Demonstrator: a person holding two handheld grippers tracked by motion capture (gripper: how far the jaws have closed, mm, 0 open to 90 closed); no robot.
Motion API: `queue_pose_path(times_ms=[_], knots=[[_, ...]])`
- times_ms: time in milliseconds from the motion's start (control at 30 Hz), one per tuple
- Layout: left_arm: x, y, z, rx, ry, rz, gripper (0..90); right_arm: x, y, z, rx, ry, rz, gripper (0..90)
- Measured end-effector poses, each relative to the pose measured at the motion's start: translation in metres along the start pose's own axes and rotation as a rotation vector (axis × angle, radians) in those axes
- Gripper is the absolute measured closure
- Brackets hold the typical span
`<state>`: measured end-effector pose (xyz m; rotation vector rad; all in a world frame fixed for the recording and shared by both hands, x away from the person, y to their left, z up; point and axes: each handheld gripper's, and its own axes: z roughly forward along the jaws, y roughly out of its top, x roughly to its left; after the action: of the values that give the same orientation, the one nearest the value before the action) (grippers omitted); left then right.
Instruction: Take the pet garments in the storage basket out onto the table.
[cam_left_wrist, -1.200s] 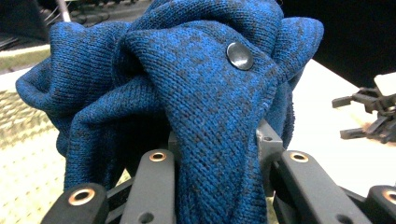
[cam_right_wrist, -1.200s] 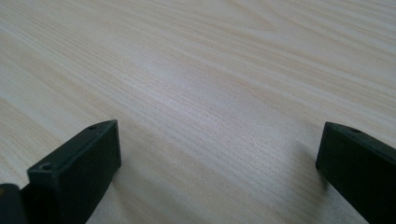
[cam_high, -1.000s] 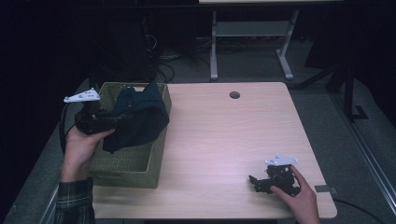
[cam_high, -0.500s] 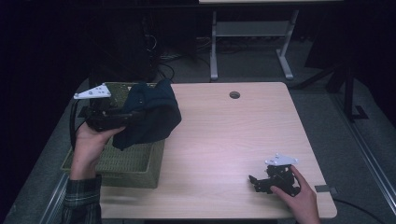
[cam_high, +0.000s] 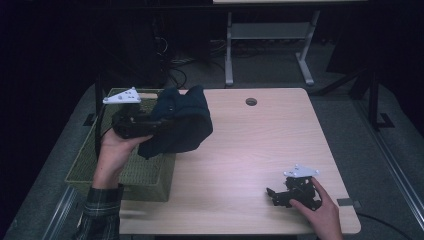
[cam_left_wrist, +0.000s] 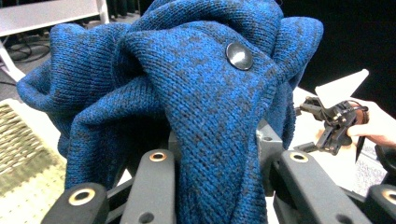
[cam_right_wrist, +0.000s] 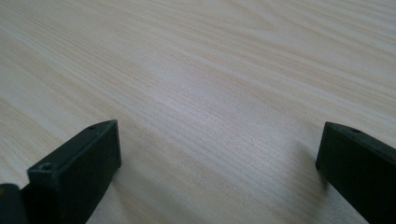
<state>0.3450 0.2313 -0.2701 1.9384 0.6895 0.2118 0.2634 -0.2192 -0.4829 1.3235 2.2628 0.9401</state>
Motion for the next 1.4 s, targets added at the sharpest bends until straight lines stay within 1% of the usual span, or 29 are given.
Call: queue_pose_path(times_ms=[67, 100, 133, 167, 267, 400, 633, 700, 733, 800, 833, 867, 967, 1033, 1133, 1233, 1267, 1300, 1333, 1400], knots=[[-0.002, 0.001, 0.005, 0.004, -0.008, 0.003, 67.8, 0.0, 0.0, 0.0, 0.0, 0.0, 0.0, 0.0], [-0.002, 0.001, 0.005, 0.004, -0.008, 0.003, 67.8, 0.0, 0.0, 0.0, 0.0, 0.0, 0.0, 0.0], [-0.004, 0.002, 0.01, 0.007, -0.015, 0.007, 67.8, 0.0, 0.0, 0.0, 0.0, 0.0, 0.0, 0.0], [-0.004, 0.002, 0.01, 0.007, -0.015, 0.007, 67.8, 0.0, 0.0, 0.0, 0.0, 0.0, 0.0, 0.0], [-0.007, 0.004, 0.018, 0.012, -0.023, 0.009, 67.8, 0.0, 0.0, 0.0, 0.0, 0.0, -0.001, 0.0], [-0.012, 0.005, 0.032, 0.016, -0.036, 0.013, 67.8, 0.0, 0.0, 0.0, 0.0, 0.0, 0.0, 0.0], [-0.02, 0.006, 0.058, 0.042, -0.064, 0.016, 67.8, 0.0, 0.0, 0.0, 0.0, 0.001, 0.004, 0.0], [-0.021, 0.007, 0.06, 0.043, -0.065, 0.014, 67.8, 0.0, 0.0, 0.0, 0.001, 0.001, 0.004, 0.0], [-0.024, 0.007, 0.066, 0.049, -0.069, 0.014, 67.8, 0.0, 0.0, 0.0, 0.001, 0.001, 0.004, 0.0], [-0.026, 0.007, 0.073, 0.055, -0.072, 0.012, 67.8, 0.0, 0.0, 0.0, 0.001, 0.001, 0.004, 0.0], [-0.026, 0.007, 0.073, 0.055, -0.072, 0.012, 67.8, 0.0, 0.0, 0.0, 0.001, 0.0, 0.004, 0.0], [-0.028, 0.006, 0.081, 0.066, -0.074, 0.011, 67.8, 0.0, 0.0, 0.0, 0.001, 0.0, 0.003, 0.0], [-0.03, 0.004, 0.093, 0.073, -0.086, 0.006, 67.8, 0.0, 0.0, 0.0, -0.001, 0.0, 0.001, 0.0], [-0.032, 0.003, 0.101, 0.087, -0.085, 0.008, 67.8, 0.0, 0.0, 0.0, -0.001, 0.0, 0.001, 0.0], [-0.036, 0.001, 0.115, 0.105, -0.09, 0.002, 67.8, 0.0, 0.0, 0.0, -0.001, 0.0, 0.0, 0.0], [-0.04, -0.002, 0.129, 0.129, -0.096, 0.006, 67.8, 0.0, 0.0, 0.0, -0.001, 0.0, 0.001, 0.0], [-0.04, -0.002, 0.129, 0.129, -0.096, 0.006, 67.8, 0.0, 0.0, 0.0, -0.002, 0.0, 0.001, 0.0], [-0.041, -0.003, 0.133, 0.136, -0.095, 0.013, 67.8, 0.0, 0.0, 0.0, -0.001, 0.0, 0.002, 0.0], [-0.043, -0.005, 0.142, 0.144, -0.097, 0.014, 67.8, 0.0, 0.0, 0.0, -0.001, 0.0, 0.002, 0.0], [-0.044, -0.007, 0.152, 0.159, -0.093, 0.014, 67.8, 0.0, 0.0, 0.0, -0.001, 0.0, 0.002, 0.0]])
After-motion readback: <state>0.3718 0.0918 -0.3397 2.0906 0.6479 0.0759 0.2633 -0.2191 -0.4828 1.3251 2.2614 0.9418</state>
